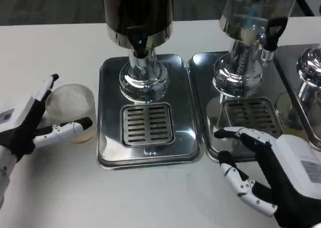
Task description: Grasp the cup under the faucet to collect the drink, then remove the cup.
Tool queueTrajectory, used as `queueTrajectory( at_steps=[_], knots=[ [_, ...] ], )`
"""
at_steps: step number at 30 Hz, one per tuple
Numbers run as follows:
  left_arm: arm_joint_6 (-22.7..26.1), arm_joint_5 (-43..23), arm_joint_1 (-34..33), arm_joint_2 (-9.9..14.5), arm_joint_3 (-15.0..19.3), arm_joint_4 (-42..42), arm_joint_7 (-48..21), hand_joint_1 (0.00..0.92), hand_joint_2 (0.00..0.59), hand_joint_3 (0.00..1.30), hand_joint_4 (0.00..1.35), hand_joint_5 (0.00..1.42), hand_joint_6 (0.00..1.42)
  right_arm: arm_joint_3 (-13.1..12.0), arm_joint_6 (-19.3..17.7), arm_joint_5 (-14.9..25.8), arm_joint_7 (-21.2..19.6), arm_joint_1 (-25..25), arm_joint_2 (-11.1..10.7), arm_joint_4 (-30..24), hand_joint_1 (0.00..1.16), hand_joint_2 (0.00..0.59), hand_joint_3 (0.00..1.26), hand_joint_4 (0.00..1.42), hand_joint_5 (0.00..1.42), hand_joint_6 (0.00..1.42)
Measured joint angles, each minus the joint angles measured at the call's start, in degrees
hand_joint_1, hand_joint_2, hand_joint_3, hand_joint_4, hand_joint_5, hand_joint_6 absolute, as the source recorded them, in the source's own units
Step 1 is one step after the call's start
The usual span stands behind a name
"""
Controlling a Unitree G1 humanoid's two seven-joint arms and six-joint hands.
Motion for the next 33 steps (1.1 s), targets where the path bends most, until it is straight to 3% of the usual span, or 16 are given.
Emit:
queueTrajectory(
  at_steps=[7, 13, 19, 23, 25, 33],
  knots=[
    [-0.97, 0.11, -0.29, -1.02, -0.47, 0.81, 3.29, 0.102, 0.011, 0.00, 0.00, 0.32, 0.43, -0.15, 0.00, 0.14, 0.41, 0.01, 0.00, -0.02, 0.25, 0.436, 0.36, 0.29, 0.28, 0.36],
    [-1.44, -0.23, -0.70, -2.14, -0.73, 1.93, 3.78, 0.150, 0.046, 0.00, 0.10, 0.44, 0.59, -0.49, 0.01, 0.15, 0.67, 0.17, 0.00, -0.29, 0.25, 0.436, 0.36, 0.29, 0.28, 0.36],
    [-1.67, -0.38, -0.99, -3.22, -1.01, 2.61, 3.73, 0.158, 0.068, 0.12, 0.20, 0.53, 0.70, -0.96, 0.01, 0.14, 0.69, 0.88, 0.00, -0.53, 0.25, 0.436, 0.36, 0.29, 0.28, 0.36],
    [-1.88, -0.39, -1.32, -3.34, -1.09, 2.94, 3.73, 0.144, 0.118, 0.31, 0.35, 0.69, 1.01, -1.15, 0.01, 0.15, 0.70, 1.05, 0.00, -0.60, 0.25, 0.436, 0.36, 0.29, 0.28, 0.36],
    [-1.91, -0.55, -1.34, -3.34, -1.07, 3.10, 3.73, 0.115, 0.134, 0.38, 0.43, 0.75, 1.08, -1.15, 0.01, 0.16, 0.70, 1.04, 0.01, -0.60, 0.25, 0.436, 0.36, 0.29, 0.28, 0.36],
    [-1.94, -0.87, -1.33, -3.34, -0.96, 3.60, 3.71, 0.119, 0.169, 0.58, 0.62, 0.90, 1.20, -1.14, -0.01, 0.41, 0.69, 0.90, 0.13, -0.60, 0.25, 0.436, 0.35, 0.29, 0.29, 0.38]
  ],
)
